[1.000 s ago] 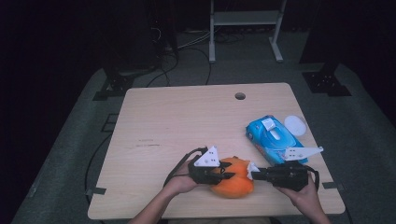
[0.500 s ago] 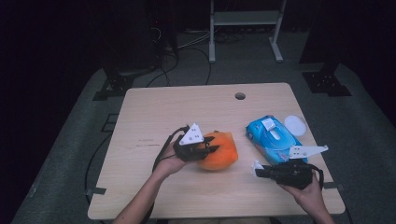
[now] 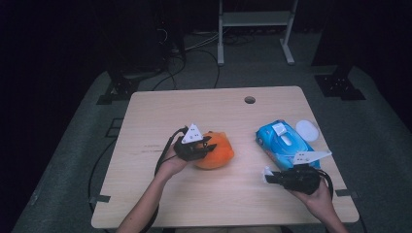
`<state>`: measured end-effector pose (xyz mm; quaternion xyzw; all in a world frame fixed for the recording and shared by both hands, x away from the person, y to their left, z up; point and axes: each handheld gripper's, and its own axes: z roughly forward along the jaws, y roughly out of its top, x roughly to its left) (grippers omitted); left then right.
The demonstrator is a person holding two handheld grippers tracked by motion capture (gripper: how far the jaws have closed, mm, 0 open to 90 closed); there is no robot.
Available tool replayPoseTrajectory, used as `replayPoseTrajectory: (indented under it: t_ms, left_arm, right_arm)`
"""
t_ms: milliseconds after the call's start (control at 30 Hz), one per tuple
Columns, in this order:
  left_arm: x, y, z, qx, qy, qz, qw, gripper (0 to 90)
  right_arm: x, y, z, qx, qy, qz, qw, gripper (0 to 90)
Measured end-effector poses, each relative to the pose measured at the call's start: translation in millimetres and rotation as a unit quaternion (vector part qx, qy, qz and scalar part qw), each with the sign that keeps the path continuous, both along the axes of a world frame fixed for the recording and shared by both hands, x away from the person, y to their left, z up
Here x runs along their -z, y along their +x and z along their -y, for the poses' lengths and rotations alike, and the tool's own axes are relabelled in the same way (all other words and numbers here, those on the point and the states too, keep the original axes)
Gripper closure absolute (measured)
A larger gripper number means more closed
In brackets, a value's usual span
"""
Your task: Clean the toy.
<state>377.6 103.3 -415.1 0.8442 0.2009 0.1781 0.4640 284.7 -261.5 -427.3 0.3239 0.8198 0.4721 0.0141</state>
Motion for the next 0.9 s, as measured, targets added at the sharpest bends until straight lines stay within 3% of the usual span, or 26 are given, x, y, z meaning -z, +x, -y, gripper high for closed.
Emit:
replayPoseTrajectory:
  t_ms: [100,367,667,900]
  left_arm:
    - [-1.0,-2.5,0.6,0.004,0.001,0.002,1.0,54.7]
    - [-3.8,-6.6,-0.5,0.013,-0.001,-0.001,0.9999,47.9]
    - [-7.1,-6.8,-6.3,0.012,-0.014,-0.019,0.9997,41.7]
    - [-14.5,-11.0,-12.7,0.014,-0.037,-0.023,0.999,33.8]
  right_arm:
    - [2.7,0.9,-1.2,0.002,-0.011,0.004,0.9999,76.8]
    - [6.6,3.7,0.7,0.011,-0.005,0.004,0.9999,63.3]
    - [7.3,4.9,4.1,0.014,-0.002,0.005,0.9999,60.9]
    - [4.6,3.4,6.5,0.02,0.003,0.008,0.9998,58.5]
